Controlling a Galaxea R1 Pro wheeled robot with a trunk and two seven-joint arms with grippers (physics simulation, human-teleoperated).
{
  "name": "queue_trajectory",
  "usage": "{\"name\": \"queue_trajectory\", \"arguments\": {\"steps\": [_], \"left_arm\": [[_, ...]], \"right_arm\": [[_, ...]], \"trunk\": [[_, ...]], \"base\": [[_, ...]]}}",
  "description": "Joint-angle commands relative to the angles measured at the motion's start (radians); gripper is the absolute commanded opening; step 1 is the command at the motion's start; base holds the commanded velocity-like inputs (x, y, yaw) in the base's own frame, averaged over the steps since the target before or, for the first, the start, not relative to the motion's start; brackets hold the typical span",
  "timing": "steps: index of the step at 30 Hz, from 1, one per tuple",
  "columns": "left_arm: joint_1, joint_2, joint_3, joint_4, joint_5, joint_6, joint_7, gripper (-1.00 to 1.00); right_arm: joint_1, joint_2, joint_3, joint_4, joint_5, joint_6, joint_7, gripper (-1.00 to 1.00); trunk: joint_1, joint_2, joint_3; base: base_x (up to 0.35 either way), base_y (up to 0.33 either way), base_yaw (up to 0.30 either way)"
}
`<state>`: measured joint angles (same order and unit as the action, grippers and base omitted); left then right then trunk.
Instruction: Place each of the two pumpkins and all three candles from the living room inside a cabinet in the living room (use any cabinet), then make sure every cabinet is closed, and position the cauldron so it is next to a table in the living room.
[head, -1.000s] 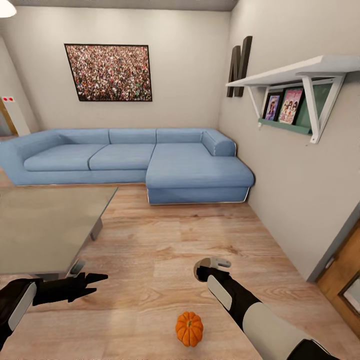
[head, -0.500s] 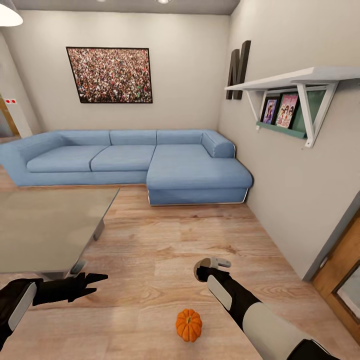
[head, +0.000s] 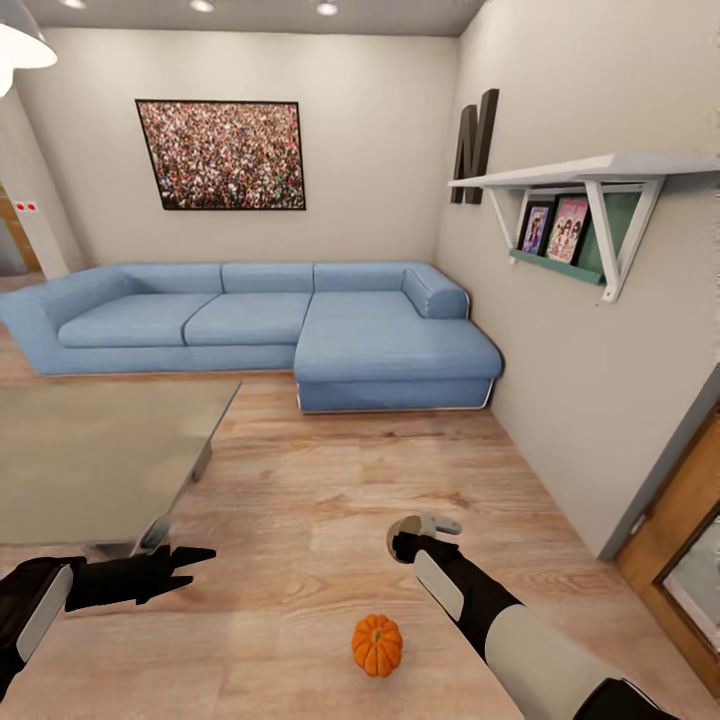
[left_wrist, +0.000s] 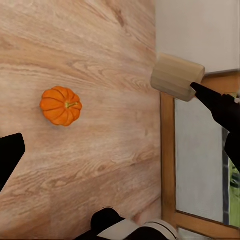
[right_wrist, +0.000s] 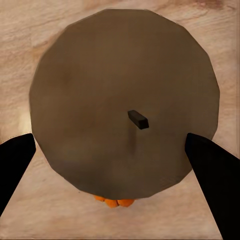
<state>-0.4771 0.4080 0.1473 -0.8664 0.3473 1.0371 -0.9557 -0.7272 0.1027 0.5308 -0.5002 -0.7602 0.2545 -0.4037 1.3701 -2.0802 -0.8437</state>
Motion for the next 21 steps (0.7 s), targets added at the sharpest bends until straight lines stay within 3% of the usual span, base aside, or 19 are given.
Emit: {"name": "queue_trajectory", "arguments": {"steps": [1,8,21], "left_arm": [[0.000,0.000,0.000,0.000,0.000,0.000,0.000,1.00],[0.000,0.000,0.000,0.000,-0.001,0.000,0.000,1.00],[0.000,0.000,0.000,0.000,-0.001,0.000,0.000,1.00]], "right_arm": [[0.000,0.000,0.000,0.000,-0.001,0.000,0.000,-1.00],[0.000,0.000,0.000,0.000,0.001,0.001,0.000,-1.00],[-0.001,0.000,0.000,0.000,0.001,0.004,-0.001,-1.00]], "trunk": [[-0.004,0.007,0.003],[-0.031,0.056,0.025],[-0.081,0.147,0.066]], "base": [[-0.294,0.000,0.000],[-0.286,0.000,0.047],[-0.089,0.008,0.260]]}}
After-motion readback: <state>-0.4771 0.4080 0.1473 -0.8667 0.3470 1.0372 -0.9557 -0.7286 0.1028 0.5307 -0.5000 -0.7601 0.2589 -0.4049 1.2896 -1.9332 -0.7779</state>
